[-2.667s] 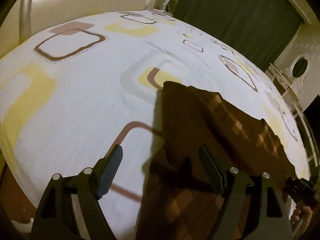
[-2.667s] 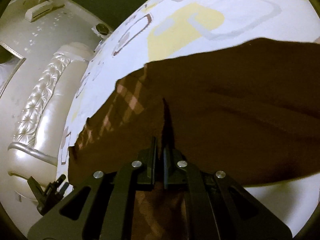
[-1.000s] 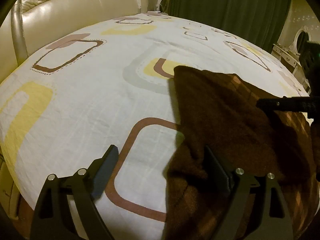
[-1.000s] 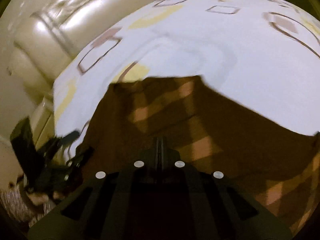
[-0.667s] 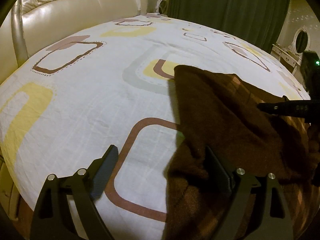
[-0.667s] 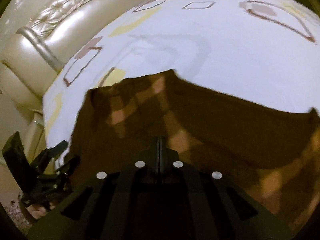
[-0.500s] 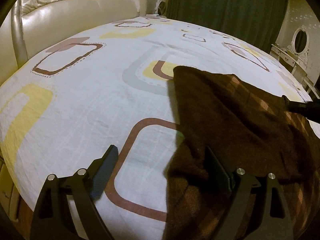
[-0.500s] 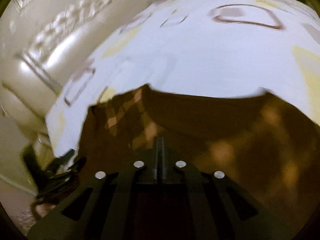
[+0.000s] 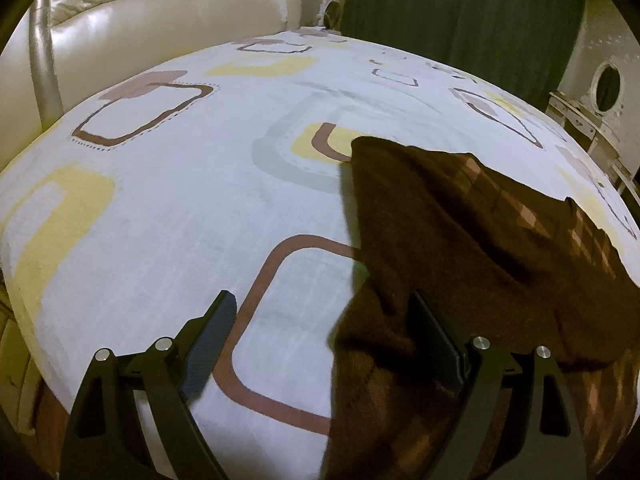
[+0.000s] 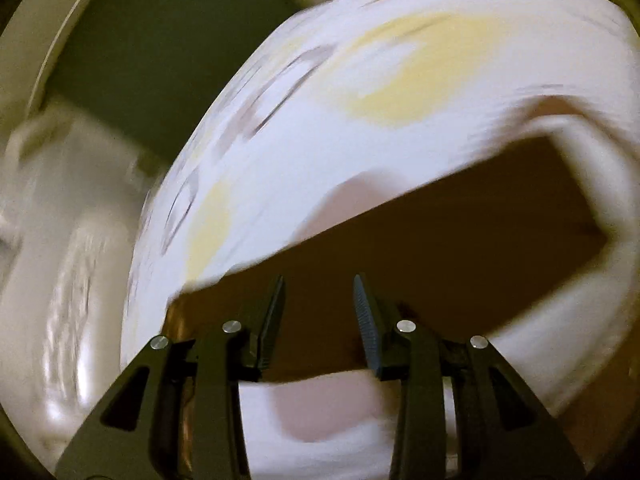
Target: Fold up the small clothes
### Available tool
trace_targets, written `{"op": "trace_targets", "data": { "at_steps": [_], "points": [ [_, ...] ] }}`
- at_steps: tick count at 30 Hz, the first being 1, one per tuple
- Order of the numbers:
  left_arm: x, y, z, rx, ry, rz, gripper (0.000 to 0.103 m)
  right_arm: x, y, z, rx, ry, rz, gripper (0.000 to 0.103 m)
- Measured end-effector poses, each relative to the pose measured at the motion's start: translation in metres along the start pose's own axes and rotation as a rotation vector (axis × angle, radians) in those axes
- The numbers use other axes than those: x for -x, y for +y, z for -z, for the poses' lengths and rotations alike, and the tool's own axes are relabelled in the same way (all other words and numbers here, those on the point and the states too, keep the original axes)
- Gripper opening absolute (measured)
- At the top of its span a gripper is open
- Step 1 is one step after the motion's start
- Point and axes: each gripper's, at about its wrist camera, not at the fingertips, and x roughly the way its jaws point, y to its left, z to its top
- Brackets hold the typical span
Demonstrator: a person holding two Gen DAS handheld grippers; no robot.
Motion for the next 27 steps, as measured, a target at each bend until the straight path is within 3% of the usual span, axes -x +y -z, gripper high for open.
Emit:
{"op": "trace_targets", "data": {
  "at_steps": [4,8,11,13,17,20,23,24,27],
  "points": [
    [0.007,0.0,0.001,0.029,0.012,-0.013,0.087,0.044,-0.068,-0.019,-0.115,-0.14,0.103,0.035],
    [0.014,-0.004,0.002,0.014,0.017,-0.033,0.087,0.049,-0.111,-0.024,-0.22,-0.166,0.109,0.035],
    [0.022,-0.004,0.002,0.005,0.015,-0.042,0.087,0.038,-0.124,-0.024,-0.259,-0.145,0.073,0.038],
    [0.026,-0.003,0.003,0.003,0.013,-0.044,0.087,0.034,-0.124,-0.023,-0.262,-0.142,0.049,0.046],
    [0.032,0.001,0.004,0.015,0.01,-0.044,0.087,0.026,-0.111,-0.022,-0.245,-0.123,0.018,0.047],
    [0.032,0.002,0.005,0.022,0.02,-0.048,0.087,0.02,-0.101,-0.02,-0.234,-0.093,-0.021,0.039],
    [0.032,0.005,0.005,0.034,0.028,-0.048,0.087,0.01,-0.089,-0.022,-0.199,-0.056,-0.006,0.008],
    [0.033,0.006,0.005,0.036,0.028,-0.047,0.087,0.007,-0.087,-0.022,-0.192,-0.052,0.001,0.004],
    [0.036,0.006,0.003,0.033,0.031,-0.041,0.087,0.01,-0.083,-0.025,-0.192,-0.082,0.018,0.003]
  ]
}}
